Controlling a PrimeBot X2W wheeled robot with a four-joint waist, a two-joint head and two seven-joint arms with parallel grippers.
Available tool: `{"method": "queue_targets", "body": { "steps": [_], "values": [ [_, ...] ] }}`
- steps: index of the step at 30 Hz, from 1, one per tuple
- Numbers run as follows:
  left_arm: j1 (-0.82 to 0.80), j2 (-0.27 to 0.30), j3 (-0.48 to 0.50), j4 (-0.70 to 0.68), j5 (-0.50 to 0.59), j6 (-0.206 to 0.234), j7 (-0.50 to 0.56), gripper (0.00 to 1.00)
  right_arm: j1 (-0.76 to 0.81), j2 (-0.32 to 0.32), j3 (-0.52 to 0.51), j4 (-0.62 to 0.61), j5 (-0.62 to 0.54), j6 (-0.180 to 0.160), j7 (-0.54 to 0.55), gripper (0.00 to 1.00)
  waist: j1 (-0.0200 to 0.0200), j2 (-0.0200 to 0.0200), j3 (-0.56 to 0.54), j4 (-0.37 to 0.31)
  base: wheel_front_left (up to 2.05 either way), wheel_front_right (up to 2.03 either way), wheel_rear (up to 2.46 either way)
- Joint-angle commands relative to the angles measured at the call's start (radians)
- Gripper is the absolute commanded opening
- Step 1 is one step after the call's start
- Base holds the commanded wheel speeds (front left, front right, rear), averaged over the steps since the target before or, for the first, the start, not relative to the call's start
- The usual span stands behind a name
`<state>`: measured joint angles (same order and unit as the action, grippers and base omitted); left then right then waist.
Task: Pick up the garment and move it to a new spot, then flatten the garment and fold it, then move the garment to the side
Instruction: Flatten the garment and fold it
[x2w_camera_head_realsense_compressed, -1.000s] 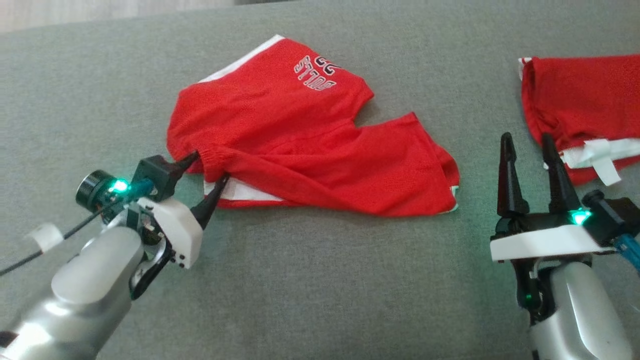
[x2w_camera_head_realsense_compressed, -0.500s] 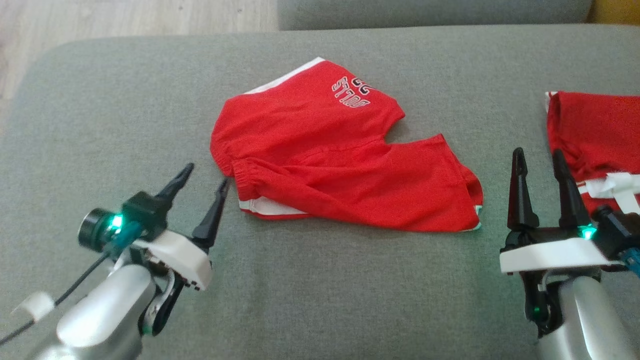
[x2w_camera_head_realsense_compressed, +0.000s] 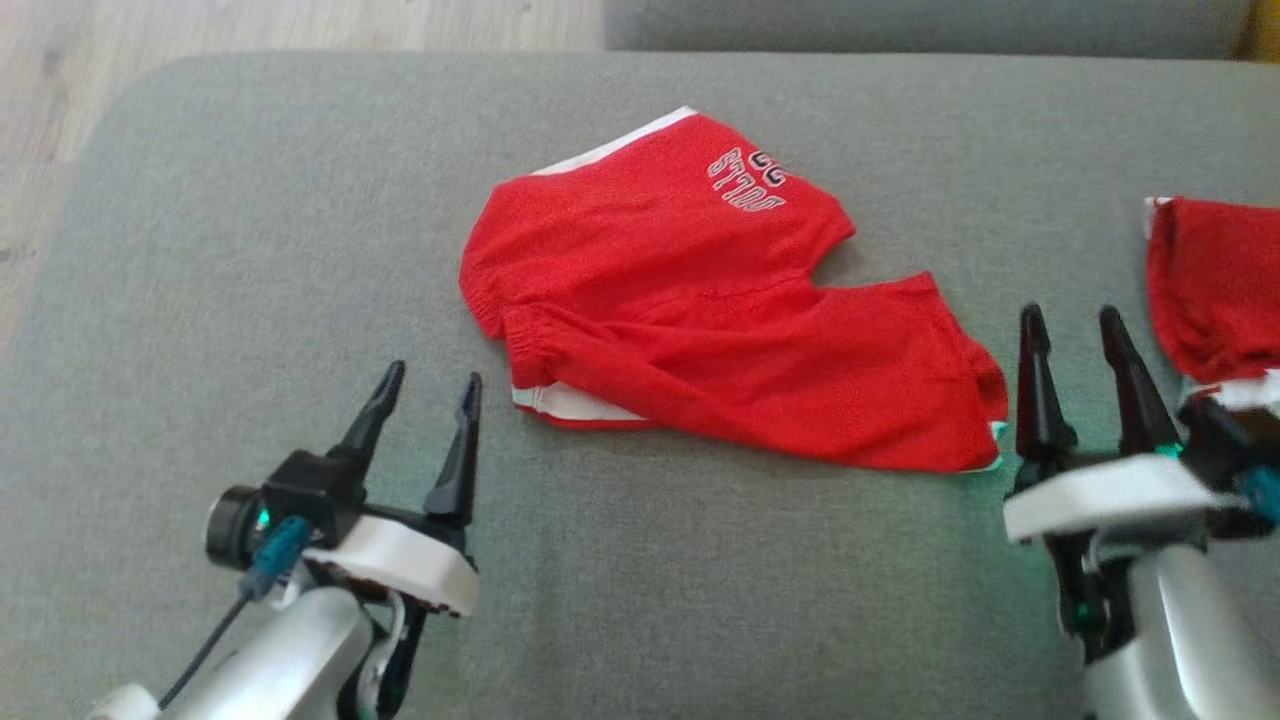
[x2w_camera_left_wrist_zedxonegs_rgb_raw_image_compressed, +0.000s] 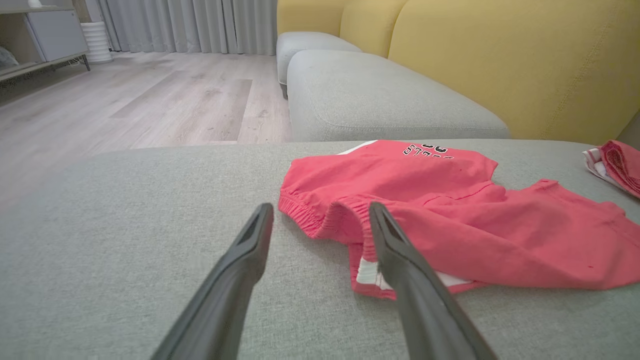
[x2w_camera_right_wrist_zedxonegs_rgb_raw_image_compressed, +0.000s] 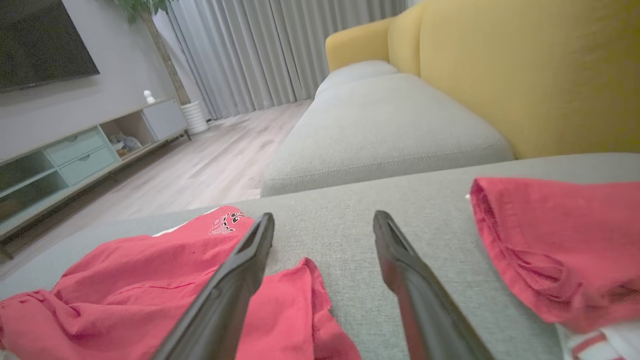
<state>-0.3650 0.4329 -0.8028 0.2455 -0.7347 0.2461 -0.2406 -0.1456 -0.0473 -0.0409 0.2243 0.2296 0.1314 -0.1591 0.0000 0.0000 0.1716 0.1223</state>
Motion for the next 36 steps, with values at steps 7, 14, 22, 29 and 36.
{"method": "queue_targets", "body": {
  "steps": [7,14,22,29,36],
  "values": [
    [-0.080,-0.029,0.036,0.013,0.029,-0.033,-0.018,1.00,-0.156,-0.003,0.036,0.076,-0.014,-0.001,0.211,1.00,0.0000,0.0000,0.060,0.051,0.00,0.00,0.00],
    [-0.099,-0.059,0.021,0.053,0.042,-0.069,-0.020,1.00,-0.246,-0.036,0.055,0.202,-0.016,-0.001,0.305,1.00,0.0000,0.0000,0.078,0.071,0.00,0.00,0.00],
    [-0.111,-0.075,0.021,0.075,0.048,-0.081,-0.020,1.00,-0.310,-0.069,0.105,0.292,0.049,-0.001,0.336,0.56,0.0000,0.0000,0.095,0.078,0.00,0.00,0.00],
    [-0.122,-0.084,0.022,0.083,0.054,-0.087,-0.021,1.00,-0.362,-0.110,0.166,0.324,0.080,-0.001,0.327,0.00,0.0000,0.0000,0.105,0.084,0.00,0.00,0.00],
    [-0.125,-0.093,0.026,0.090,0.059,-0.095,-0.021,1.00,-0.421,-0.162,0.192,0.333,0.108,-0.001,0.324,0.00,0.0000,0.0000,0.107,0.097,0.00,0.00,0.00]
  ]
}}
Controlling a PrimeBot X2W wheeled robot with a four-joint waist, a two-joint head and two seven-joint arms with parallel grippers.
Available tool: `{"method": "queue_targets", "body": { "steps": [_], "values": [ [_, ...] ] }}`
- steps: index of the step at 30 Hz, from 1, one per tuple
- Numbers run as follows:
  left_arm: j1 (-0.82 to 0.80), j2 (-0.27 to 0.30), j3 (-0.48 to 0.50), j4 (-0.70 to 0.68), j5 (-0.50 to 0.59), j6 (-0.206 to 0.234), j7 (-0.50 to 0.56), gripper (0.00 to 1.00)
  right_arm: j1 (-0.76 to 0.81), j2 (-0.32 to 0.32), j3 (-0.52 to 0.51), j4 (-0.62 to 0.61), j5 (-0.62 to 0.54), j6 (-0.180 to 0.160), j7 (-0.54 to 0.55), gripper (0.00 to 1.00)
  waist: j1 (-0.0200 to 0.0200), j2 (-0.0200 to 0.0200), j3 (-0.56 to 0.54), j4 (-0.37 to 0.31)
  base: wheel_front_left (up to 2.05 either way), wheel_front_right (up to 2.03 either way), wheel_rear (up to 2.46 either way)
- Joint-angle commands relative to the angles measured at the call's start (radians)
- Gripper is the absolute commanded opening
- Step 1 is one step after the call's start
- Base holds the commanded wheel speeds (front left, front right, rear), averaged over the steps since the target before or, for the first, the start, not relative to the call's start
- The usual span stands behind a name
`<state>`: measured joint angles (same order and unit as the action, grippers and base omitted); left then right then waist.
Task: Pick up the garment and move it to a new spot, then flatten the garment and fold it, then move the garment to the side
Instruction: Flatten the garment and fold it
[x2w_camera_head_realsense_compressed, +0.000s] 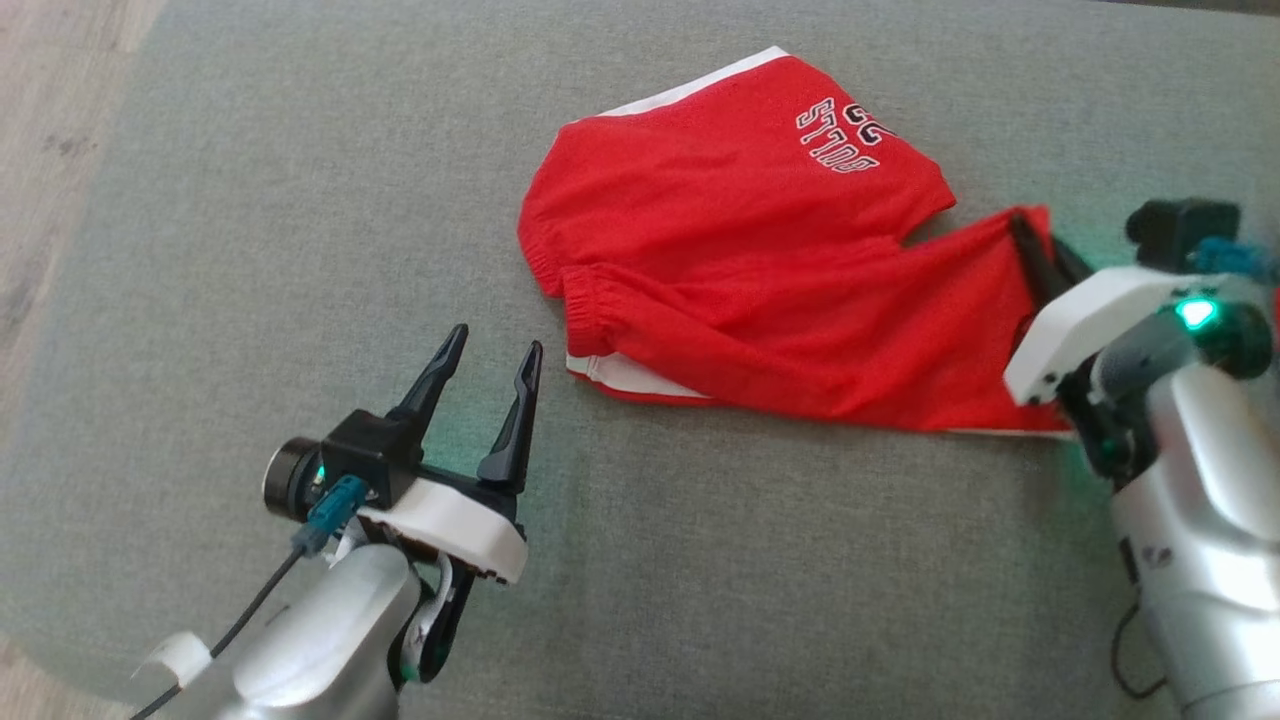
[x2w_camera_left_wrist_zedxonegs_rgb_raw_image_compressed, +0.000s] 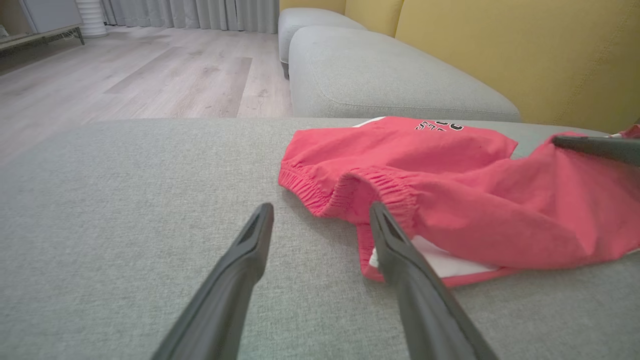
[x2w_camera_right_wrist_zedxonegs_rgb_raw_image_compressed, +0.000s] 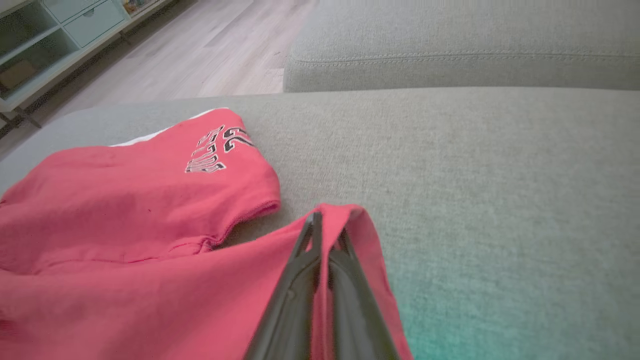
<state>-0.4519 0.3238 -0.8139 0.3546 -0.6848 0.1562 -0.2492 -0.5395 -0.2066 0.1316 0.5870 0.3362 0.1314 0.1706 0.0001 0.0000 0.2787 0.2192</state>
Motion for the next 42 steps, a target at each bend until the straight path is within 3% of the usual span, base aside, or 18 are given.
{"method": "queue_targets", "body": {
  "steps": [1,14,15,16,23,30,36,42],
  "values": [
    [-0.039,0.015,0.038,-0.019,0.010,-0.006,-0.012,1.00,-0.037,-0.010,0.019,-0.029,0.007,-0.001,-0.002,0.00,-0.0001,0.0000,0.001,0.003,0.00,0.00,0.00],
    [-0.061,-0.012,0.045,-0.019,0.054,-0.025,-0.012,1.00,-0.190,-0.081,-0.008,0.064,0.012,-0.001,0.099,0.00,-0.0001,0.0000,0.045,0.045,0.00,0.00,0.00],
    [-0.064,-0.015,0.046,-0.018,0.057,-0.027,-0.012,1.00,-0.203,-0.085,-0.005,0.074,-0.002,-0.001,0.092,0.72,-0.0001,0.0000,0.048,0.047,0.00,0.00,0.00],
    [-0.067,-0.017,0.049,-0.018,0.061,-0.028,-0.012,1.00,-0.213,-0.084,-0.006,0.087,-0.007,-0.001,0.087,1.00,-0.0001,0.0000,0.050,0.047,0.00,0.00,0.00],
    [-0.073,-0.024,0.090,-0.035,0.087,-0.036,-0.013,1.00,-0.267,-0.087,-0.013,0.103,-0.054,-0.001,-0.066,1.00,-0.0001,0.0000,0.041,0.019,0.00,0.00,0.00],
    [-0.030,-0.036,0.148,-0.054,0.112,-0.034,-0.013,1.00,-0.164,-0.083,-0.068,-0.012,-0.100,-0.001,-0.297,1.00,-0.0001,0.0000,-0.017,-0.034,0.00,0.00,0.00],
    [0.011,-0.040,0.198,-0.059,0.144,-0.026,-0.013,1.00,0.031,0.023,-0.170,-0.185,-0.151,-0.001,-0.387,1.00,-0.0001,0.0000,-0.071,-0.083,0.00,0.00,0.00],
    [0.054,-0.051,0.249,-0.065,0.166,-0.027,-0.013,1.00,0.218,0.131,-0.202,-0.324,-0.202,-0.001,-0.413,1.00,-0.0001,0.0000,-0.111,-0.122,0.00,0.00,0.00]
  ]
}}
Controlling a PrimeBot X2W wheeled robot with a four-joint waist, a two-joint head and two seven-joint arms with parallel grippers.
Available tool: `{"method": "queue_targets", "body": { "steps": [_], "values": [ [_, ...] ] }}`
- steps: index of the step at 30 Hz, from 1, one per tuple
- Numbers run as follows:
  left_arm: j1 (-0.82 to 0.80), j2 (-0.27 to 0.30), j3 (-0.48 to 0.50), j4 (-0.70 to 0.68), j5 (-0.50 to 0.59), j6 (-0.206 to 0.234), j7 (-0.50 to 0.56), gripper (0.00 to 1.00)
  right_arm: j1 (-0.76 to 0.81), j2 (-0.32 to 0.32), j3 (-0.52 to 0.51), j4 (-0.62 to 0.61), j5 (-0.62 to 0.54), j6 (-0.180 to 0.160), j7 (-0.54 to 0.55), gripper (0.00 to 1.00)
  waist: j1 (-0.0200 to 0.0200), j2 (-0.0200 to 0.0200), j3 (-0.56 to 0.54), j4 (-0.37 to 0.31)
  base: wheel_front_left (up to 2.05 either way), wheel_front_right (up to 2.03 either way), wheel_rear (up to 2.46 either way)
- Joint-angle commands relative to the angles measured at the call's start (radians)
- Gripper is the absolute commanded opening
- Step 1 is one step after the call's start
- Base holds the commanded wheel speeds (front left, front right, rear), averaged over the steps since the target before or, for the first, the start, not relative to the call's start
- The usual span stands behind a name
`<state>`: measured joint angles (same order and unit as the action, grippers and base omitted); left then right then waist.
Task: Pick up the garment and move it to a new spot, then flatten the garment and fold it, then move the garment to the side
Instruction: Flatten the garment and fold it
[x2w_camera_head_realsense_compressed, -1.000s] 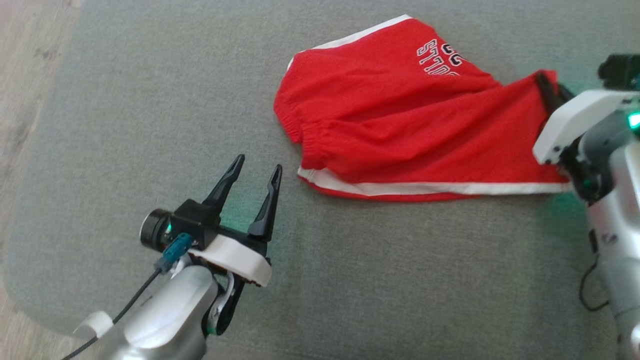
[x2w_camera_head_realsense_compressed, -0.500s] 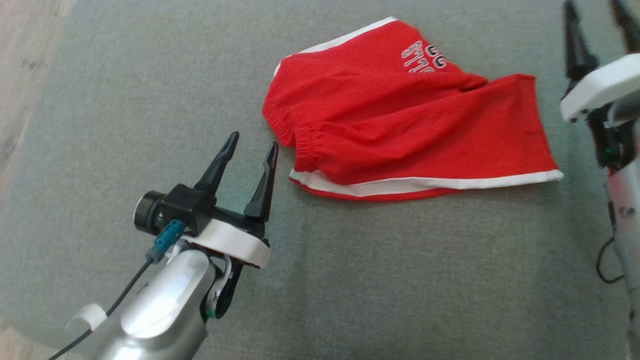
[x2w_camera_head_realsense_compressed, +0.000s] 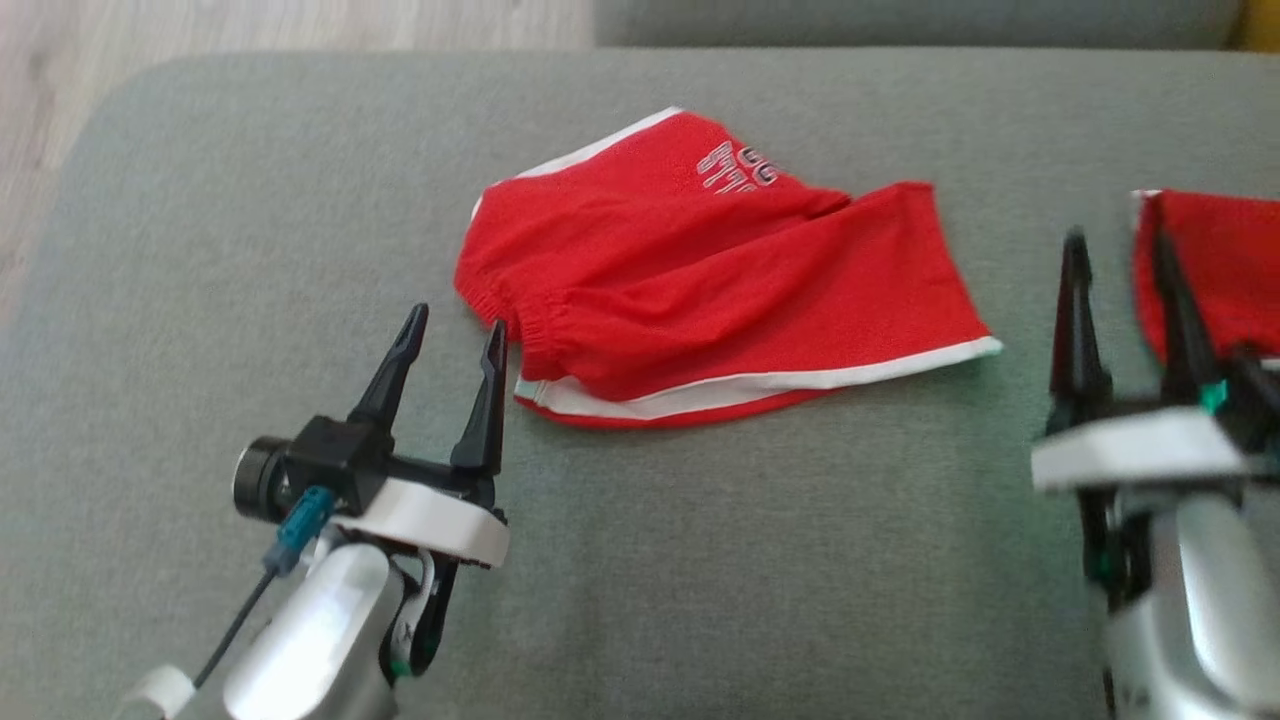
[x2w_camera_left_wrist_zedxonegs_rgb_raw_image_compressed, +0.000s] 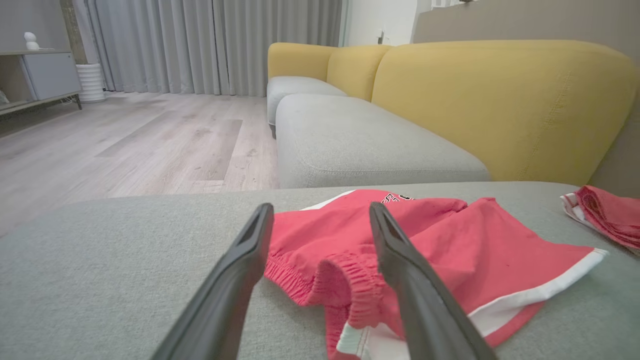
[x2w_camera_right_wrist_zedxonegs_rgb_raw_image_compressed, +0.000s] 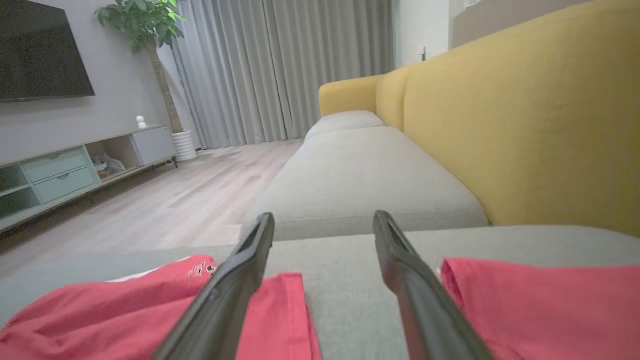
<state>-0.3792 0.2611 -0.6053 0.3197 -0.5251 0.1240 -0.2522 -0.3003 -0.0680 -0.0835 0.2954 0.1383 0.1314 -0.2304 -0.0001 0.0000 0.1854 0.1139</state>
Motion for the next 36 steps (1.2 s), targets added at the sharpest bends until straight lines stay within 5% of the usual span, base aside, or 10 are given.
{"method": "queue_targets", "body": {
  "steps": [1,9,24,36],
  "values": [
    [-0.010,0.007,0.050,-0.032,0.013,0.004,-0.009,1.00,0.015,0.003,0.007,-0.053,-0.003,-0.001,-0.016,1.00,0.0001,0.0000,-0.025,-0.023,0.00,0.00,0.00],
    [0.063,-0.031,0.110,-0.022,0.067,-0.028,-0.009,1.00,0.200,0.017,0.050,-0.122,0.064,-0.001,-0.030,1.00,0.0001,0.0000,-0.063,-0.056,0.00,0.00,0.00],
    [0.045,-0.060,0.084,0.101,0.087,-0.117,0.027,1.00,0.203,0.018,0.057,-0.148,0.089,-0.001,-0.031,1.00,0.0001,0.0000,-0.036,-0.067,0.00,0.00,0.00],
    [-0.040,-0.056,0.065,0.196,0.090,-0.128,0.086,1.00,0.174,0.018,0.069,-0.148,0.089,-0.001,-0.031,1.00,0.0001,0.0000,0.026,-0.088,0.00,0.00,0.00]
  ]
}}
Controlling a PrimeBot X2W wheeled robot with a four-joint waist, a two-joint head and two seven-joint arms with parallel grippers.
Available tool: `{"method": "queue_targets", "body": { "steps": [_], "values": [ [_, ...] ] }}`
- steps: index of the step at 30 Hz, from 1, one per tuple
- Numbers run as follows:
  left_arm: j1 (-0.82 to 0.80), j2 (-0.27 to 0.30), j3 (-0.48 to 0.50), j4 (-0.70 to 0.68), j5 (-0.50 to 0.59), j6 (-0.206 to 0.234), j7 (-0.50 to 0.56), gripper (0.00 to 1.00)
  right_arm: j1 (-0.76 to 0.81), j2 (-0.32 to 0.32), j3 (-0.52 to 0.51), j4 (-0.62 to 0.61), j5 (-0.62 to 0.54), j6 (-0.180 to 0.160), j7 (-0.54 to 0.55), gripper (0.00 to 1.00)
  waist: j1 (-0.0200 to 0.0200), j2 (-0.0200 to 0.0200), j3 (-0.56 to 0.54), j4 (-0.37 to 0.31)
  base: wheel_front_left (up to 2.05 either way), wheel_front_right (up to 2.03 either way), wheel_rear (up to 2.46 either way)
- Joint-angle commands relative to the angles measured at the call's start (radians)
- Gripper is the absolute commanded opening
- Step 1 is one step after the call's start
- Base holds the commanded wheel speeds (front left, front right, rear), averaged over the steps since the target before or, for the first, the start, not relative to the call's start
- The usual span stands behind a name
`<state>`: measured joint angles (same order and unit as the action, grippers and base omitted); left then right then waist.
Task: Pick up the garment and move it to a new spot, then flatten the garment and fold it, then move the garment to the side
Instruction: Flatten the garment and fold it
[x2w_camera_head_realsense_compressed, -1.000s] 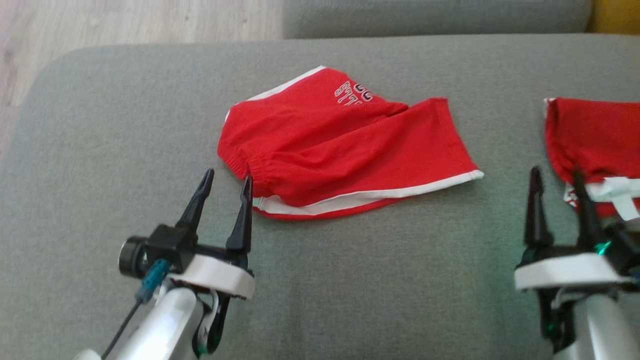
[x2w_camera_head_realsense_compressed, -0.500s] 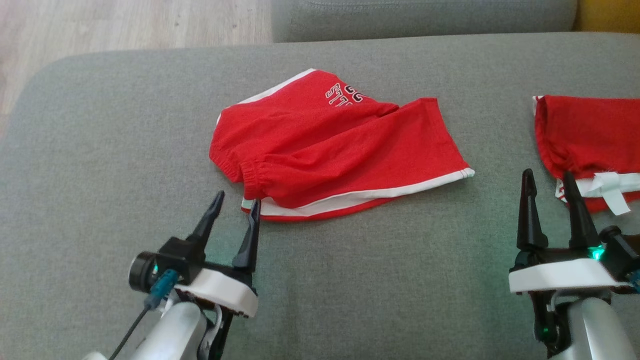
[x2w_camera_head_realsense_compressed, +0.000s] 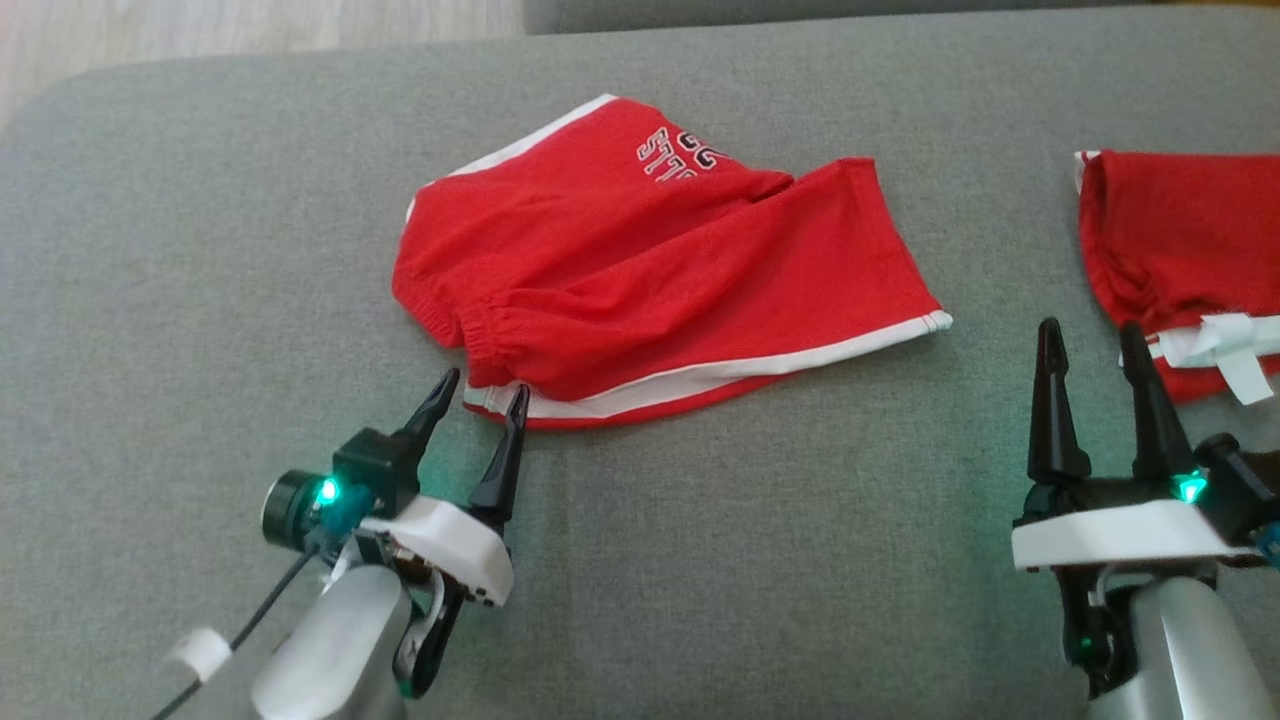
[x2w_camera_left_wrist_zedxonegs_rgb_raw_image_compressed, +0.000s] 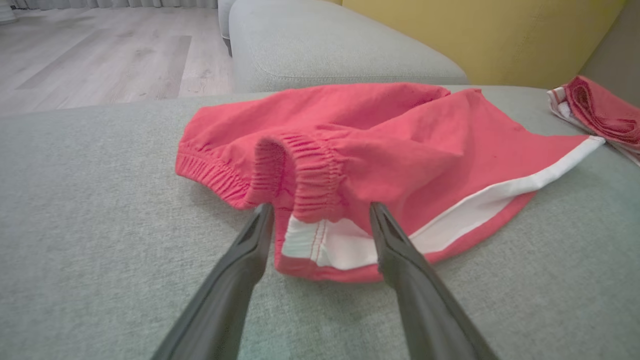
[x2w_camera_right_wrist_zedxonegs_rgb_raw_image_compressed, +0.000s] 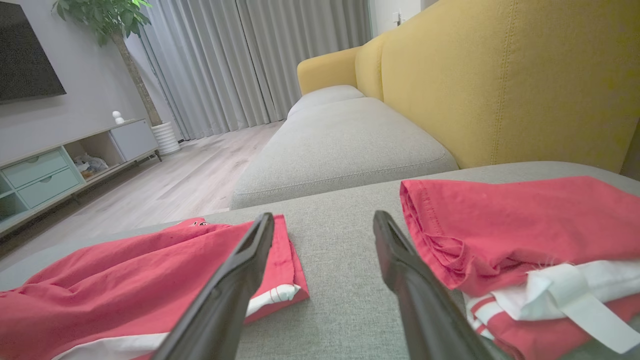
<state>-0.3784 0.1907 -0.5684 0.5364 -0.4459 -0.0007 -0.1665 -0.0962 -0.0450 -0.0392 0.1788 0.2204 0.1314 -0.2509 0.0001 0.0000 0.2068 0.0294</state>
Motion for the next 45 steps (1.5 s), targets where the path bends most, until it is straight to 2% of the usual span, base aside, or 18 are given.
{"method": "queue_targets", "body": {
  "steps": [1,5,6,7,12,18,27,35,36,37,38,39,45],
  "values": [
    [-0.047,0.015,0.026,-0.013,0.011,-0.005,0.005,1.00,-0.031,-0.005,0.025,-0.030,0.007,-0.001,-0.011,1.00,-0.0001,0.0000,0.008,-0.005,0.00,0.00,0.00],
    [-0.059,0.017,0.019,0.005,0.008,-0.013,0.021,1.00,-0.035,-0.005,0.025,-0.024,0.007,-0.001,-0.011,1.00,-0.0001,0.0000,0.015,-0.009,0.00,0.00,0.00],
    [-0.062,0.017,0.016,0.009,0.007,-0.017,0.024,0.36,-0.036,-0.005,0.024,-0.020,0.006,-0.001,-0.011,1.00,-0.0001,0.0000,0.016,-0.010,0.00,0.00,0.00],
    [-0.065,0.017,0.014,0.010,0.007,-0.019,0.024,0.00,-0.037,-0.005,0.023,-0.015,0.004,-0.001,-0.011,1.00,-0.0001,0.0000,0.018,-0.010,0.00,0.00,0.00],
    [-0.064,0.025,0.004,-0.001,0.012,-0.024,0.011,0.00,-0.057,-0.005,0.023,0.041,-0.025,-0.001,0.004,1.00,-0.0001,0.0000,0.019,-0.002,0.00,0.00,0.00],
    [-0.063,0.038,-0.007,-0.051,0.024,-0.022,-0.003,0.00,-0.113,-0.005,0.030,0.129,-0.073,-0.001,0.086,1.00,-0.0001,0.0000,0.027,0.026,0.00,0.00,0.00],
    [-0.068,0.042,-0.031,-0.113,0.039,-0.016,-0.002,0.00,-0.208,-0.005,0.066,0.282,0.016,-0.001,0.173,1.00,-0.0001,0.0000,0.045,0.059,0.00,0.00,0.00],
    [-0.066,0.046,-0.044,-0.138,0.041,-0.009,0.005,0.00,-0.261,-0.005,0.096,0.372,0.068,-0.001,0.157,1.00,-0.0001,0.0000,0.050,0.069,0.00,0.00,0.00],
    [-0.066,0.047,-0.045,-0.140,0.041,-0.008,0.007,0.00,-0.265,-0.005,0.100,0.381,0.073,-0.001,0.155,0.98,-0.0001,0.0000,0.050,0.069,0.00,0.00,0.00],
    [-0.066,0.048,-0.046,-0.142,0.040,-0.008,0.008,0.00,-0.270,-0.005,0.103,0.390,0.075,-0.001,0.153,0.55,-0.0001,0.0000,0.050,0.069,0.00,0.00,0.00],
    [-0.066,0.049,-0.046,-0.144,0.040,-0.007,0.009,0.00,-0.274,-0.005,0.107,0.398,0.077,-0.001,0.150,0.32,-0.0001,0.0000,0.051,0.068,0.00,0.00,0.00],
    [-0.066,0.051,-0.047,-0.145,0.040,-0.006,0.010,0.00,-0.278,-0.005,0.110,0.404,0.079,-0.001,0.146,0.00,-0.0001,0.0000,0.051,0.068,0.00,0.00,0.00],
    [-0.066,0.060,-0.048,-0.148,0.038,0.001,0.012,0.00,-0.287,-0.005,0.110,0.402,0.065,-0.001,0.095,0.00,-0.0001,0.0000,0.043,0.058,0.00,0.00,0.00]
  ]
}}
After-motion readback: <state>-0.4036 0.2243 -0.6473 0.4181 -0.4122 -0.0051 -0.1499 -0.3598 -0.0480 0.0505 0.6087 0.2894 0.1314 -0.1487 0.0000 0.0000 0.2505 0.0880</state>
